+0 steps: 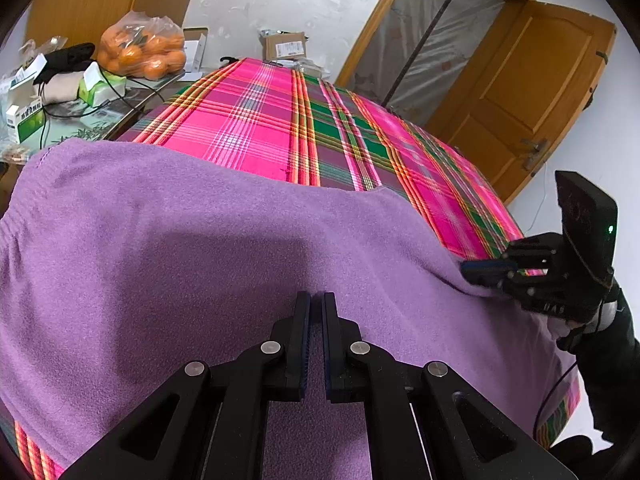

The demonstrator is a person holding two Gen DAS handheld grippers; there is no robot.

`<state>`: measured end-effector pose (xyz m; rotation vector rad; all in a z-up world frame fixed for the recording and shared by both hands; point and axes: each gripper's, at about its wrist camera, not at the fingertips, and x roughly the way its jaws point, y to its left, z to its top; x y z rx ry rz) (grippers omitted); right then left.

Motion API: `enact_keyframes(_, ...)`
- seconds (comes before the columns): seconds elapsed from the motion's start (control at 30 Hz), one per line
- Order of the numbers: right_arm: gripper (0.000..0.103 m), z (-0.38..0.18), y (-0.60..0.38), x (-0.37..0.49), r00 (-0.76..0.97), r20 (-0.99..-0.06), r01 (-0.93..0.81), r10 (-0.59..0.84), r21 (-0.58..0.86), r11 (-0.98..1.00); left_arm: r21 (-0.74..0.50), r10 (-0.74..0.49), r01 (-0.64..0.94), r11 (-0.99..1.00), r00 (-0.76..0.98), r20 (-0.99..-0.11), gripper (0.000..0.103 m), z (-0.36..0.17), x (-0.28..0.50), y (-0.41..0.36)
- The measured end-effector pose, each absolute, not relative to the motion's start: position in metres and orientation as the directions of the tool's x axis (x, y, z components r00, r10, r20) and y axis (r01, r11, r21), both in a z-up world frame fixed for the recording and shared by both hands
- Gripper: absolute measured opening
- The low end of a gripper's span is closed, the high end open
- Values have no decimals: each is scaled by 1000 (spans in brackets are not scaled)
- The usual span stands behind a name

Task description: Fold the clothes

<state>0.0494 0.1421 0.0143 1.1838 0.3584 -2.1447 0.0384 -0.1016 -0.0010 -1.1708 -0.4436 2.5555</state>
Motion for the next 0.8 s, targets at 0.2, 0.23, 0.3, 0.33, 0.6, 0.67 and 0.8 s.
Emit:
enact_keyframes(0.2, 5, 28, 168, 34, -463, -796, 556, -389, 81, -827, -392, 387, -137, -910, -624, -679, 5, -1, 38, -101)
enact_keyframes(0.23, 7, 27, 171, 32, -460, -801, 544, -384, 88, -835, -391, 386, -137, -910, -625, -679, 5, -1, 38, -101)
enact_keyframes(0.3, 7, 26, 176, 31, -454, -803, 538, -385, 98, -837, -392, 387, -137, -910, -625, -678, 5, -1, 38, -102)
enact_keyframes(0.33, 7, 26, 178, 31, -453, -803, 536, -388, 102, -838, -393, 387, -137, -909, -625, -678, 5, -1, 39, -102)
enact_keyframes(0.6, 7, 31, 208, 53, -461, -765, 471, -451, 220, -854, -387, 388, -147, -910, -628, -675, 5, 4, 39, -97)
enact_keyframes(0.67, 7, 29, 219, 62, -471, -755, 433, -456, 253, -865, -384, 393, -158, -910, -626, -673, 5, 6, 38, -94)
enact_keyframes(0.8, 0, 24, 240, 80, -491, -737, 354, -464, 318, -880, -376, 397, -175, -910, -628, -669, 5, 12, 40, -90)
